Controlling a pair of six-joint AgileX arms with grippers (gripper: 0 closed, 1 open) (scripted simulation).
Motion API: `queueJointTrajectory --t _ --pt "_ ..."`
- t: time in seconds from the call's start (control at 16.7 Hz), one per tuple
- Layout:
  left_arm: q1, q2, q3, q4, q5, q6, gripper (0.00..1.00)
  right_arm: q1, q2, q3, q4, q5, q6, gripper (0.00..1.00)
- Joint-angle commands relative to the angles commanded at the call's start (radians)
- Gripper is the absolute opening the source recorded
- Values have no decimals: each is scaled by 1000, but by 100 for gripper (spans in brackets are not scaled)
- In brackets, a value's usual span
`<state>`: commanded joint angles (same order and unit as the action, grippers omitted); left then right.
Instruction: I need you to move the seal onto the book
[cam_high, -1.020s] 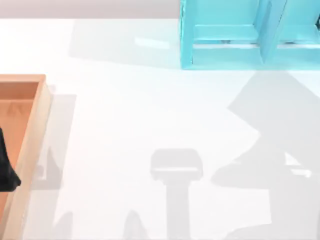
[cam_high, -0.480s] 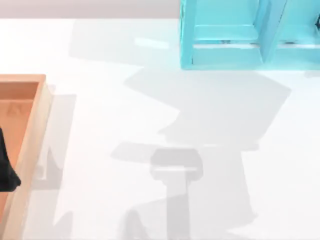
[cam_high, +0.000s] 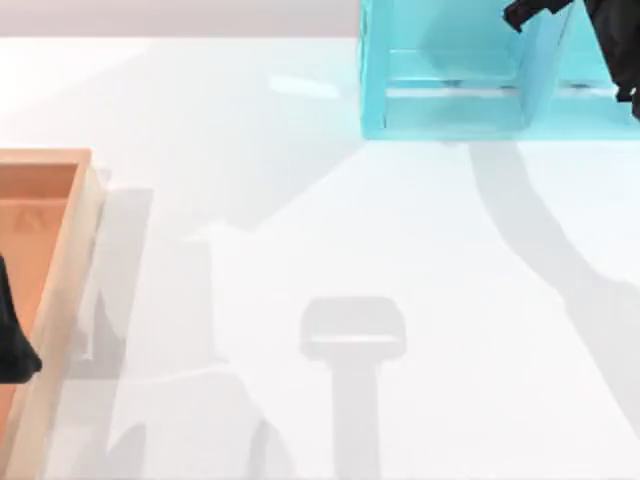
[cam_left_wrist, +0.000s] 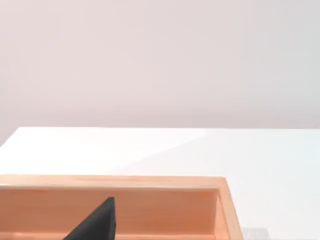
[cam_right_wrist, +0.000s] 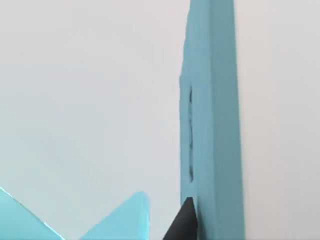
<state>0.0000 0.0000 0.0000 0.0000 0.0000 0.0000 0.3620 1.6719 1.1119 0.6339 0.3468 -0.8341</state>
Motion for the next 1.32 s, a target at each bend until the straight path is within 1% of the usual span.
queueJointTrajectory --t 0.18,0.3,0.42,0.54,0.66,0.78,1.32 --pt "0 0 0 0 0 0 100 238 115 27 -6 197 -163 0" --pt "0 0 0 0 0 0 100 376 188 36 -21 305 -247 0" --pt "0 0 0 0 0 0 100 489 257 36 -46 391 -309 0" --pt "0 0 0 0 0 0 100 572 318 28 -76 456 -349 0" --pt "0 0 0 0 0 0 100 624 364 17 -103 497 -370 0" --pt "0 0 0 0 0 0 100 644 387 11 -117 514 -377 0" --pt "0 0 0 0 0 0 100 655 377 0 -121 523 -371 0"
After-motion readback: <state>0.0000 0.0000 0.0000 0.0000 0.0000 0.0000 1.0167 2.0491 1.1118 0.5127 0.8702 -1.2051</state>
